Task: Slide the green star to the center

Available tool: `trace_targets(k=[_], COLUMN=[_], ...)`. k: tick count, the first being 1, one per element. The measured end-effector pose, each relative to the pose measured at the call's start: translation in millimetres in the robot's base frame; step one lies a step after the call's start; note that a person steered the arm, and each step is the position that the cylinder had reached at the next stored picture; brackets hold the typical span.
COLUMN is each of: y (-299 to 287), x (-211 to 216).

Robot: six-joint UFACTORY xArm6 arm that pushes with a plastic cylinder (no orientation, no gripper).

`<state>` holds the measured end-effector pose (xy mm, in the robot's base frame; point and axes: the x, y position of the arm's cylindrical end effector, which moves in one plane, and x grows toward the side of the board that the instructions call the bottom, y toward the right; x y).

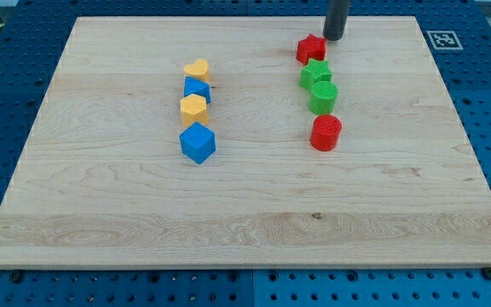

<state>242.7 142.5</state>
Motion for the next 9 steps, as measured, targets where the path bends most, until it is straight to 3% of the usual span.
trace_targets(k=[1, 3, 5, 6, 8, 9], y=[1, 2, -1, -4, -82, -84], x=[1, 74, 100, 106, 107, 107])
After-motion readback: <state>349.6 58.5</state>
